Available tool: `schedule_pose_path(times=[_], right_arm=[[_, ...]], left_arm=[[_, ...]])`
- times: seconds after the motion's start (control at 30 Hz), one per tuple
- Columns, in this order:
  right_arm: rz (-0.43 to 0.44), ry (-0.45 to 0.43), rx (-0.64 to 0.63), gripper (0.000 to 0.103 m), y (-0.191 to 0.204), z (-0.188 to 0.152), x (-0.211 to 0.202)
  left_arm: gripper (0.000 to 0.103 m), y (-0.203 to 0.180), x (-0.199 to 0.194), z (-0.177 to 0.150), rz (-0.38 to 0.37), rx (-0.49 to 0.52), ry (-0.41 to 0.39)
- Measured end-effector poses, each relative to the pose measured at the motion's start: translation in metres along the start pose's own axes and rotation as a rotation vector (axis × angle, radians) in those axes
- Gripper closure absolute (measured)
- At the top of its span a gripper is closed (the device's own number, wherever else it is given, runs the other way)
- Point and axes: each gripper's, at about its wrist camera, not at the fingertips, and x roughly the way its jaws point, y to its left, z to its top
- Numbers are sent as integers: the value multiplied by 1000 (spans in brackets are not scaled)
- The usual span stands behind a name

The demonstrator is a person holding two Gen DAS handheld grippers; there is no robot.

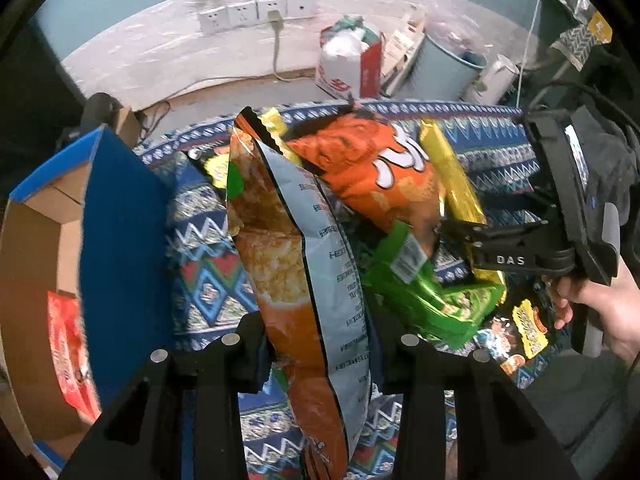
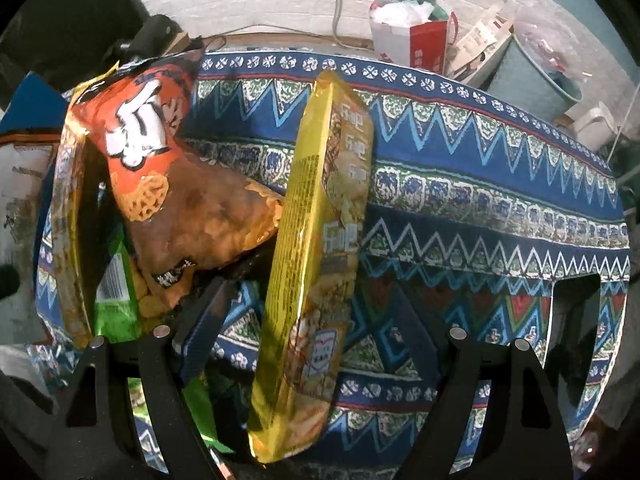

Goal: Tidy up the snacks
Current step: 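Grasp the orange chip bag with the left tool while the right tool grasps the yellow bar pack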

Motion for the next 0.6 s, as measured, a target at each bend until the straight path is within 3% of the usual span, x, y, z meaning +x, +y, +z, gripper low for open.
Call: schedule_pose_path(times=[0.17,0.37,0.4,0.47,0.6], right_arm=[[-43,7,14,32,-4,4,2],[-24,39,19,41,-5,4,20],[-31,30,8,44,-4,4,20],[-42,20,-21,59,2,4,20],[-45,8,-20,67,4,3,17]], left_arm=[[64,12,-6,4,35,-13,-31],[64,23,0,9,58,-34,-28],[64,25,2,9,60,-36,-25],[64,27,4,9,63,-41,-20],[64,29,4,7,59,-50,-13]])
